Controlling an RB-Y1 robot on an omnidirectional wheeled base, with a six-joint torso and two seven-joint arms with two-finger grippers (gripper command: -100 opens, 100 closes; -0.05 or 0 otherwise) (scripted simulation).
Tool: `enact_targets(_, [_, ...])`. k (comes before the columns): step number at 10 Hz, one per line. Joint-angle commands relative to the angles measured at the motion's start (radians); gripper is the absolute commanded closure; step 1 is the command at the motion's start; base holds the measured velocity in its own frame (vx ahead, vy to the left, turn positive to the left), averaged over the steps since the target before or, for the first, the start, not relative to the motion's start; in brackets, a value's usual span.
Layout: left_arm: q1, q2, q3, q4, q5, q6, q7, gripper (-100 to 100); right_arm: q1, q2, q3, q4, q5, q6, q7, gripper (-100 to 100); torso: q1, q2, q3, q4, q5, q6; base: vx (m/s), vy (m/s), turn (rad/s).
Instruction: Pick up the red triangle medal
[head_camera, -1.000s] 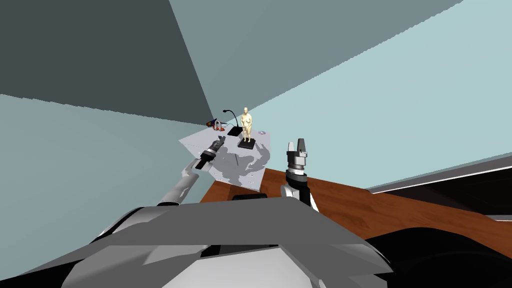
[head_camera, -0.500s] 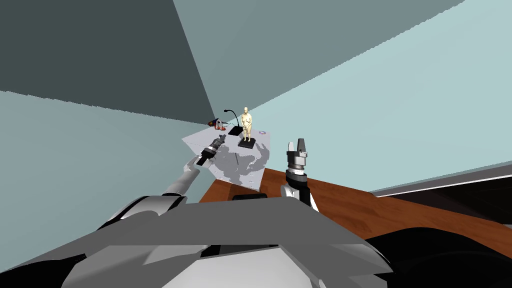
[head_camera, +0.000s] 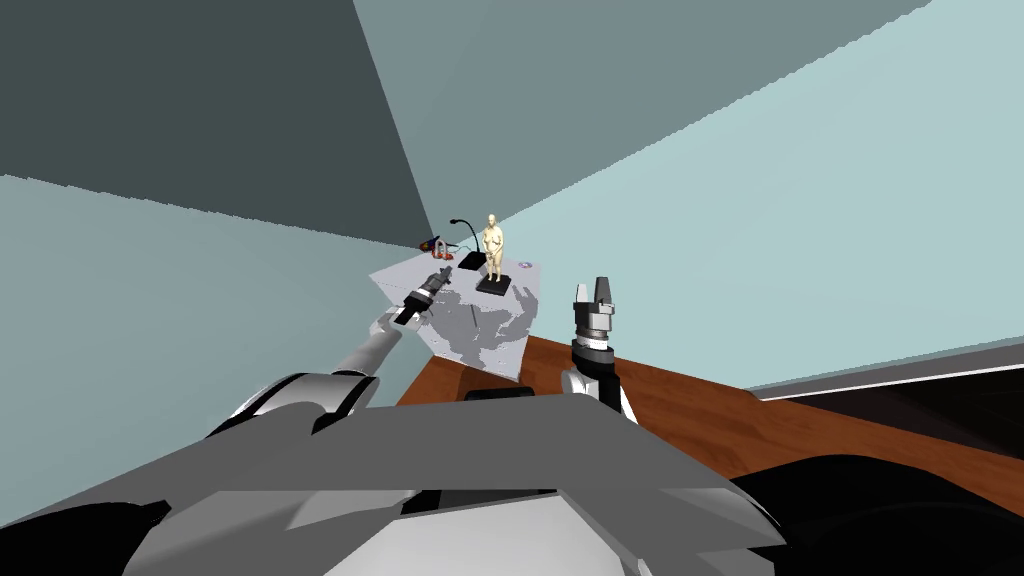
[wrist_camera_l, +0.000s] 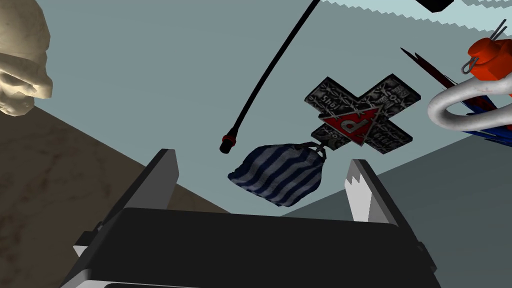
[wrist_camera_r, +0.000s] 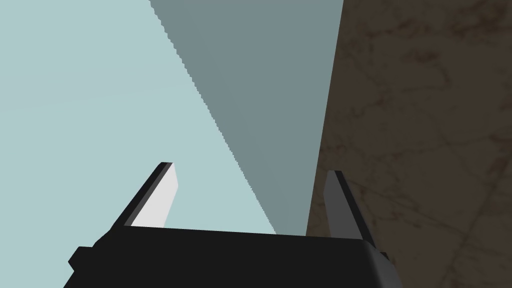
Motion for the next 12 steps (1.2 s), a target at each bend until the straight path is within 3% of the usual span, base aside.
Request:
enact_targets(1, [-0.05,0.014,-0.016,0.05,0.013,-0.029,0.002,-100,0.0,0.0,0.0,0.0,0.0,0.0,0.0,0,0.0,0.0,0.0,0.0,0.0,0.0,-0.033,-0.03,0.101])
enact_targets(4, [-0.067,0.014,-0.016,0.097,0.013,-0.029,0.002,-100,0.0,0.0,0.0,0.0,0.0,0.0,0.0,0,0.0,0.0,0.0,0.0,0.0,0.0,-0.014,-0.019,0.015])
enact_targets(5, [-0.059,0.015,-0.015,0.076,0.013,-0.021,0.003,-100,0.0,0.0,0.0,0.0,0.0,0.0,0.0,0,0.001,-0.001,0.0,0.0,0.0,0.0,0.0,0.0,0.0])
enact_targets(6, [-0.059,0.015,-0.015,0.079,0.013,-0.023,0.003,100,0.0,0.0,0.0,0.0,0.0,0.0,0.0,0,0.001,-0.001,-0.001,0.0,0.0,0.0,0.0,0.0,0.0])
enact_targets(10, [-0.06,0.015,-0.015,0.079,0.012,-0.023,0.002,100,0.0,0.0,0.0,0.0,0.0,0.0,0.0,0,0.002,-0.001,-0.001,-0.001,0.001,0.0,0.0,0.0,0.0])
enact_targets(11, [-0.06,0.015,-0.015,0.079,0.012,-0.023,0.002,0,0.0,0.0,0.0,0.0,0.0,0.0,0.0,0,0.002,-0.001,-0.001,-0.001,0.001,0.0,0.0,0.0,0.0])
enact_targets(12, [-0.01,0.0,-0.001,0.028,0.0,0.001,0.0,100,0.0,0.0,0.0,0.0,0.0,0.0,0.0,0,0.002,-0.001,-0.001,-0.001,0.001,0.0,0.029,0.033,-0.102])
